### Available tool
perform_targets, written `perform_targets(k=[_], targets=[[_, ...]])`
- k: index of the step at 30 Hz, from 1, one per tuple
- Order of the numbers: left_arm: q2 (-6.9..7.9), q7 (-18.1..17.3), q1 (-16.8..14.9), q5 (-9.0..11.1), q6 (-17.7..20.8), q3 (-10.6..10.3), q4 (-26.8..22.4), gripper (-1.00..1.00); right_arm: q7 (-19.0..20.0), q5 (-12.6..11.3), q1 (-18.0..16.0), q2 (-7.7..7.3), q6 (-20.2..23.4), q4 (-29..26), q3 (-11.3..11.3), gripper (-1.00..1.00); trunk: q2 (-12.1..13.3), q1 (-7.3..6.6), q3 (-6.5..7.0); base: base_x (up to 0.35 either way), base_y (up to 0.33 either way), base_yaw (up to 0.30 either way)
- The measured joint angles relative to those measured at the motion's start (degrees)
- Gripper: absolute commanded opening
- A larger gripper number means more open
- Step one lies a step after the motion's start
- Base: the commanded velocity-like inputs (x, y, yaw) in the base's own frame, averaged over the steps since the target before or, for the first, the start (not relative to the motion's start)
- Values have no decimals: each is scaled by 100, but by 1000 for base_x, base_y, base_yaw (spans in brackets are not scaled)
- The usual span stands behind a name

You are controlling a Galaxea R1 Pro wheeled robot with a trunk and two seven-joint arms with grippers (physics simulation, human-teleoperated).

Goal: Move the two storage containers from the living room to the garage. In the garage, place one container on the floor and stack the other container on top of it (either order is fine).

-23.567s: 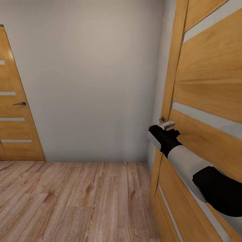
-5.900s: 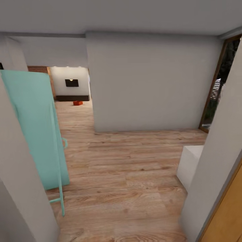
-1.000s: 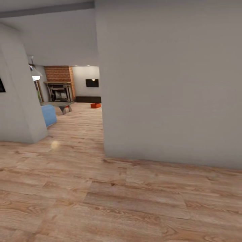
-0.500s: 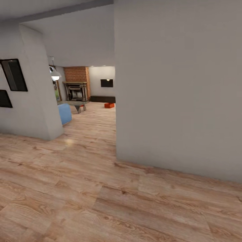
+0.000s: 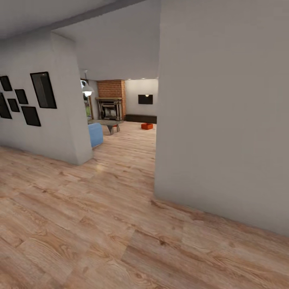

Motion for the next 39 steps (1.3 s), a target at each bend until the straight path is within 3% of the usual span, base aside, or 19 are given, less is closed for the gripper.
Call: perform_targets(k=[15,39], targets=[[0,0,0,0,0,0,1,100,0,-16,0,0,2,0,0,100,0,0,0,323,0,227],[6,0,-1,0,0,0,-1,100,46,-46,90,-12,44,66,4,100,0,0,0,323,0,10]])
